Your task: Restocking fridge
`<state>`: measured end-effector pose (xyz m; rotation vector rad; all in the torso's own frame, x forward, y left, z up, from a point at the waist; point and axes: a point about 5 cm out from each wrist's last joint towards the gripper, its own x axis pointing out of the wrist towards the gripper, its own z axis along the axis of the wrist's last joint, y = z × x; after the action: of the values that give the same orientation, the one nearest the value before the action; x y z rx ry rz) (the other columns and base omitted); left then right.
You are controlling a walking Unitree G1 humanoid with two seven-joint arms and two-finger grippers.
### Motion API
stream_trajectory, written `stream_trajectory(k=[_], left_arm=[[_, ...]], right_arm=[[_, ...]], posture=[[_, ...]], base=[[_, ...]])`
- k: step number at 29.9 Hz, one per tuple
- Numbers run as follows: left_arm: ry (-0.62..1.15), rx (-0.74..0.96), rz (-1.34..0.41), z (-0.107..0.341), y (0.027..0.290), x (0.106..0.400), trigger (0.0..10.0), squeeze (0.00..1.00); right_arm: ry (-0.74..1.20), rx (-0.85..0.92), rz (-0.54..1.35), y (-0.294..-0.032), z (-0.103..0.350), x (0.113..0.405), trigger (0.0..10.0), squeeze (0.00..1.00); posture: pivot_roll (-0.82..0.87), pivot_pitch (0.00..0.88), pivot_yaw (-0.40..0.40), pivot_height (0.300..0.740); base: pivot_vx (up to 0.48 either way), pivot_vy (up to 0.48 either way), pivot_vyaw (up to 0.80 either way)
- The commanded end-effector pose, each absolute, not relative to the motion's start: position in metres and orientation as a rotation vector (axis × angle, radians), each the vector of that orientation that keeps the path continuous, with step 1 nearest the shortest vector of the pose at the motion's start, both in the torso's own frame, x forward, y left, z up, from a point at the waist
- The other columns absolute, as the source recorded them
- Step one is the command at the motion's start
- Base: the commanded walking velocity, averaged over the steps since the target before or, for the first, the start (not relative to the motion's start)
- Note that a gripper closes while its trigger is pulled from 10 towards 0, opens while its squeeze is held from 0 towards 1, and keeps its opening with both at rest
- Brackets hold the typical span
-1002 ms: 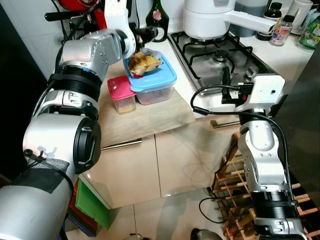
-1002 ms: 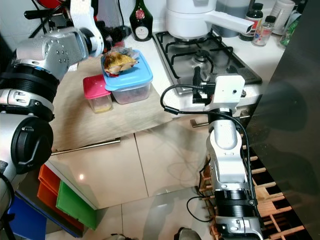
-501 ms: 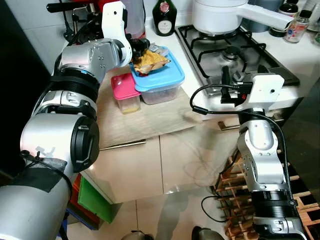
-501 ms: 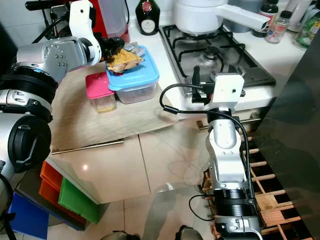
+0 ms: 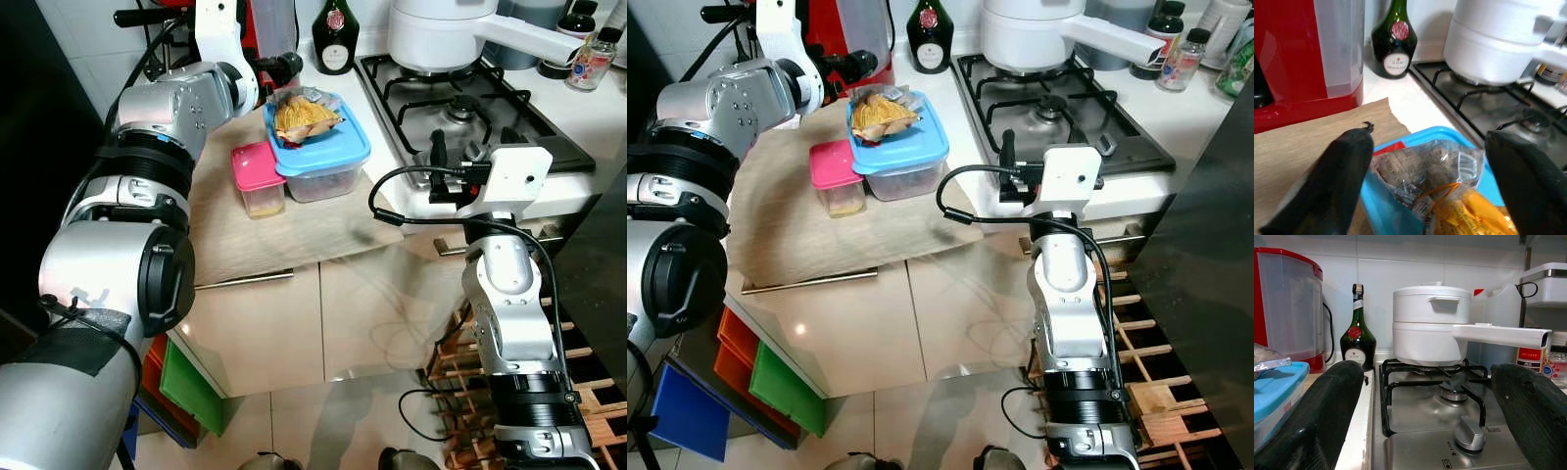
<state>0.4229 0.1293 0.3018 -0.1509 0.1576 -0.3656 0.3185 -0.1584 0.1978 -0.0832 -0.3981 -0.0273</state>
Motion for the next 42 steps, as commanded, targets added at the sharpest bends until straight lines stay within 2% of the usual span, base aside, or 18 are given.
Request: stream_trajectory(k=[1, 7, 12, 22, 25, 33, 42], left_arm=[[0.207, -0.125, -0.358, 0.297, 0.131, 0.423, 10.0, 1.00], [0.198, -0.128, -0.376, 0.305, 0.130, 0.422, 10.0, 1.00], [0.193, -0.137, -0.388, 0.313, 0.129, 0.422, 10.0, 1.00], [0.206, -0.202, -0.416, 0.319, 0.121, 0.421, 10.0, 1.00], [0.246, -0.211, -0.399, 0.306, 0.119, 0.421, 10.0, 1.00], [0.309, -0.225, -0.373, 0.282, 0.112, 0.422, 10.0, 1.00], [0.339, -0.238, -0.380, 0.273, 0.105, 0.421, 10.0, 1.00]], right_arm=[[-0.414, -0.089, -0.020, -0.158, 0.199, 0.318, 10.0, 0.00], [-0.438, -0.104, 0.028, -0.156, 0.205, 0.310, 10.0, 0.00], [-0.410, -0.084, 0.215, -0.148, 0.211, 0.296, 10.0, 0.00], [-0.367, -0.087, 0.353, -0.140, 0.211, 0.289, 10.0, 0.00], [-0.330, -0.102, 0.423, -0.135, 0.207, 0.286, 10.0, 0.00], [-0.315, -0.085, 0.455, -0.131, 0.210, 0.286, 10.0, 0.00], [-0.275, -0.061, 0.569, -0.123, 0.210, 0.276, 10.0, 0.00]], posture=[[-0.11, 0.011, 0.120, 0.740], [-0.11, 0.002, 0.126, 0.740], [-0.11, 0.002, 0.125, 0.740], [-0.12, 0.002, 0.135, 0.740], [-0.12, 0.005, 0.141, 0.740], [-0.12, 0.017, 0.146, 0.740], [-0.13, 0.026, 0.154, 0.740]], base=[[0.000, 0.000, 0.00], [0.000, 0.000, 0.00], [0.000, 0.000, 0.00], [0.000, 0.000, 0.00], [0.000, 0.000, 0.00], [0.000, 0.000, 0.00], [0.000, 0.000, 0.00]])
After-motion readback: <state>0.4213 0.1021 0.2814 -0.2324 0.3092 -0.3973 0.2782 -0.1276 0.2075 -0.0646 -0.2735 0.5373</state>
